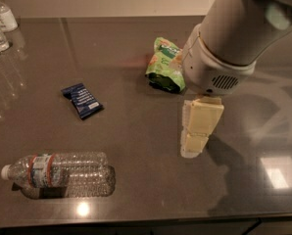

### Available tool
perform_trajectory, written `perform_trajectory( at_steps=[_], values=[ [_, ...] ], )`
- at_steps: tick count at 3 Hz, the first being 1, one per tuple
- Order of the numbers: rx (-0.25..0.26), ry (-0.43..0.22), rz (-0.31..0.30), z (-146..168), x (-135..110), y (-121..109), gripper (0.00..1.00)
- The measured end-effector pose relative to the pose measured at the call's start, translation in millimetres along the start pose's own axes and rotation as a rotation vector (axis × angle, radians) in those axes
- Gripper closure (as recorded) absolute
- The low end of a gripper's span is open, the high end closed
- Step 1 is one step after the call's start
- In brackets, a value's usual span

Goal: Place water bottle upright

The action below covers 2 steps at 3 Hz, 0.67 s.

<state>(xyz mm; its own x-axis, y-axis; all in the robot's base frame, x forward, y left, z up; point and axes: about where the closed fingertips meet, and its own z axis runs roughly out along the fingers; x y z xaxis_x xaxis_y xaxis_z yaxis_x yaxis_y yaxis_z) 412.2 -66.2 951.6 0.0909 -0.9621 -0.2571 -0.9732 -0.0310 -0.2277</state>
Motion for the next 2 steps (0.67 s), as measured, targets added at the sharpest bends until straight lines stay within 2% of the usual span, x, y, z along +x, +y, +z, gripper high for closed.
perform_trajectory(
  at_steps=[2],
  values=[
    [-0.144,0.020,-0.069,49.0,-64.6,9.4,0.00]
  ],
)
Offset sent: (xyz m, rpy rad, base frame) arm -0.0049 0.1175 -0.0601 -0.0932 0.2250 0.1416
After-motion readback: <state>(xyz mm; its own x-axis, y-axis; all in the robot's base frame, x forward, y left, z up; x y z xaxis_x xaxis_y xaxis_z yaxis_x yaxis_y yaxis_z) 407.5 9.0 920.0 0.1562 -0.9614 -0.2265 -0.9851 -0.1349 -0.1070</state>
